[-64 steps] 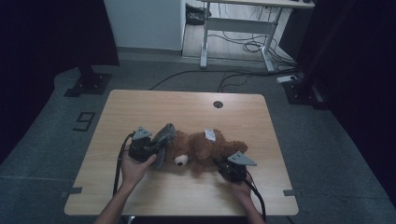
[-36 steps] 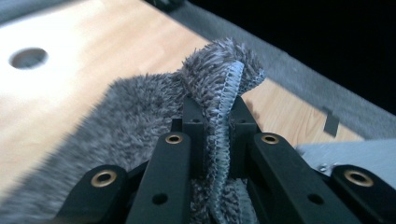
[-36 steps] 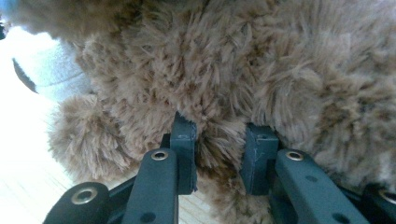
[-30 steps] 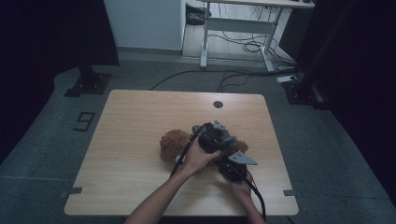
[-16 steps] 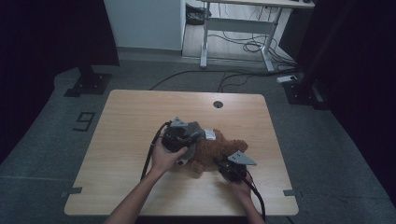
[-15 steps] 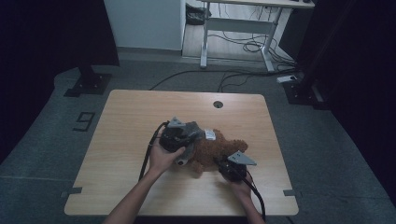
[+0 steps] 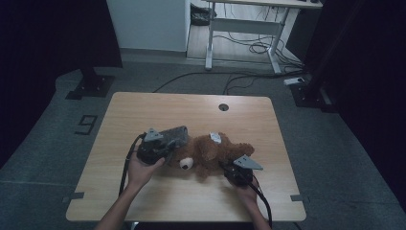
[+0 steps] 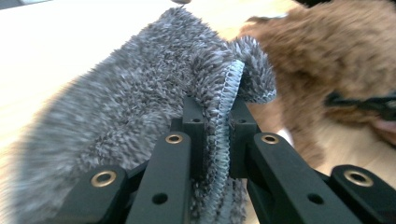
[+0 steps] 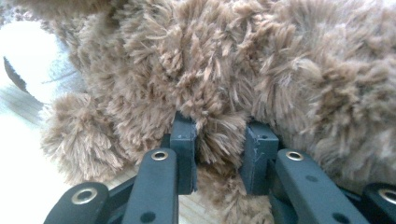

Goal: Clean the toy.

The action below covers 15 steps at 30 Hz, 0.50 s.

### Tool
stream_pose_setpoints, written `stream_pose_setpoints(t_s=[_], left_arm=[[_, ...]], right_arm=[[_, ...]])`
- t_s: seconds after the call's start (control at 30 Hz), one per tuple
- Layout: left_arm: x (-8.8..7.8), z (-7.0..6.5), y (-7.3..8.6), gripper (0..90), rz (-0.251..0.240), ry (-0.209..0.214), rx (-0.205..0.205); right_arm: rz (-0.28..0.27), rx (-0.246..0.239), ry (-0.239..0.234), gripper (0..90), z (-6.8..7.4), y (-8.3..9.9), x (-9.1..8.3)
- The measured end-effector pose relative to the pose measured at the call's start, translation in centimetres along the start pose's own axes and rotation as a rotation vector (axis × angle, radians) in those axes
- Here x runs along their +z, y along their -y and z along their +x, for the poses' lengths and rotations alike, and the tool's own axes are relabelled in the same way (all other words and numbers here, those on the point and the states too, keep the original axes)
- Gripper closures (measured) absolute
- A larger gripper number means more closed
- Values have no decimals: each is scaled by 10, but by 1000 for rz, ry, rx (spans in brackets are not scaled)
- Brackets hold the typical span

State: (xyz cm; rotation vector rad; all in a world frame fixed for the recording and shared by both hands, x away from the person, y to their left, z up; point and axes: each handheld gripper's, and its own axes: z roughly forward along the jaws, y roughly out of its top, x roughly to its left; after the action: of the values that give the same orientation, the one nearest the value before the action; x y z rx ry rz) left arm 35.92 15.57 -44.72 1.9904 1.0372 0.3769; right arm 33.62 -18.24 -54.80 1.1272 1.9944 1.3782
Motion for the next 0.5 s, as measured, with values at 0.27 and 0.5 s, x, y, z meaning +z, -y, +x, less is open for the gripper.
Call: stream_pose_setpoints(t_s=[0.27, 0.5], left_arm=[[-1, -5, -16, 803, -11, -29, 27], [31, -33, -63, 801, 11, 0, 61]], right_arm=[[3, -24, 38, 708, 2, -1, 3], [3, -23, 64, 711, -2, -4, 7]])
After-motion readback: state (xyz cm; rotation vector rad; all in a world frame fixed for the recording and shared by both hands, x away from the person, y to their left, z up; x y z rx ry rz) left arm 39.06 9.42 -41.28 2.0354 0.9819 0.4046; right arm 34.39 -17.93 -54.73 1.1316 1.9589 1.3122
